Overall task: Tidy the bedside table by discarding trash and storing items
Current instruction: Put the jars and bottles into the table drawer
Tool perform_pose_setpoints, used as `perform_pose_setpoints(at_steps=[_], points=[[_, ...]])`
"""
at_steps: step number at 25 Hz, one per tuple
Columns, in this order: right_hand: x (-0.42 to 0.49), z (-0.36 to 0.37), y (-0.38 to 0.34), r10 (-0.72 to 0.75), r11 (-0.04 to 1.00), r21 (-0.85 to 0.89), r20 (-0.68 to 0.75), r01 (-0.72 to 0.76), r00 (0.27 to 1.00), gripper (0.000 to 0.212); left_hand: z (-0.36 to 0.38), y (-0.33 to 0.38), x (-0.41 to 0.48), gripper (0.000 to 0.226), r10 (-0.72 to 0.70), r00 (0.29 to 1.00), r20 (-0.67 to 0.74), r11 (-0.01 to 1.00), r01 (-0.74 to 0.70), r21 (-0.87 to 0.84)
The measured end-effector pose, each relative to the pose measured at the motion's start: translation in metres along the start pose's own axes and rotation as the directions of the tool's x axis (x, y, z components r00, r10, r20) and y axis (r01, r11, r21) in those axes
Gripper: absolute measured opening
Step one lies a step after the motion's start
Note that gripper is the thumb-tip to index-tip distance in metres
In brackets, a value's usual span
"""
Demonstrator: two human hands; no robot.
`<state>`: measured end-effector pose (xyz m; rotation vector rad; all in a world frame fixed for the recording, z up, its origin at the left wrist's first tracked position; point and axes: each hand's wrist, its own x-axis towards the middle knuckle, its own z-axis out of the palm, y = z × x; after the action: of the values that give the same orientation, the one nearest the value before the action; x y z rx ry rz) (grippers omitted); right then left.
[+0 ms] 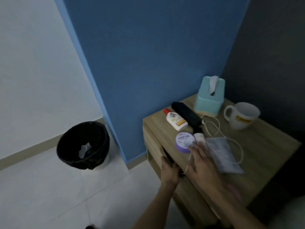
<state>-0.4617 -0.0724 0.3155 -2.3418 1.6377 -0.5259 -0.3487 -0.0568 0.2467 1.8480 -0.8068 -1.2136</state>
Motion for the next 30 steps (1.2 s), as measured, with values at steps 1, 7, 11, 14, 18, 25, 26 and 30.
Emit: perform_pose_setpoints(at_steps=[1, 7, 11, 14, 18, 25, 26, 30], points=[[-0.007, -0.002, 0.008, 0.001, 1.0, -0.027, -0.003, -0.001, 1.0, 0.055, 0.006, -0.003, -0.003, 0.037, -0.012, 1.0, 0.01, 0.999, 0.011, 0.042], [-0.04, 0.009, 0.036, -0.039, 0.976, -0.203, 0.171, 0.074, 0.984, 0.059, 0.02, -0.003, -0.012, 0.078, -0.104, 0.995, -0.012, 0.995, 0.104, 0.011], [-0.029, 0.009, 0.046, 0.002, 0.966, -0.254, 0.212, 0.053, 0.977, 0.077, 0.019, -0.001, -0.005, 0.078, -0.19, 0.981, -0.029, 0.98, 0.188, -0.067], [-0.022, 0.006, 0.048, 0.055, 0.972, -0.236, 0.201, -0.006, 0.978, 0.079, 0.021, -0.002, 0.001, 0.082, -0.261, 0.965, -0.039, 0.962, 0.256, -0.098], [-0.022, 0.007, 0.041, 0.014, 0.962, -0.269, 0.19, 0.038, 0.982, 0.068, 0.027, -0.005, 0.003, 0.092, -0.283, 0.957, -0.067, 0.954, 0.273, -0.124], [-0.022, 0.009, 0.041, 0.013, 0.943, -0.324, 0.253, 0.072, 0.967, 0.066, 0.023, 0.0, 0.003, 0.076, -0.316, 0.947, -0.058, 0.944, 0.307, -0.124], [-0.022, 0.01, 0.04, 0.029, 0.941, -0.332, 0.252, 0.058, 0.967, 0.07, 0.022, 0.0, 0.003, 0.072, -0.323, 0.944, -0.063, 0.941, 0.313, -0.13], [-0.023, 0.01, 0.031, 0.098, 0.938, -0.347, 0.199, -0.023, 0.975, 0.082, 0.014, -0.001, 0.002, 0.073, -0.353, 0.936, -0.008, 0.917, 0.344, -0.203]])
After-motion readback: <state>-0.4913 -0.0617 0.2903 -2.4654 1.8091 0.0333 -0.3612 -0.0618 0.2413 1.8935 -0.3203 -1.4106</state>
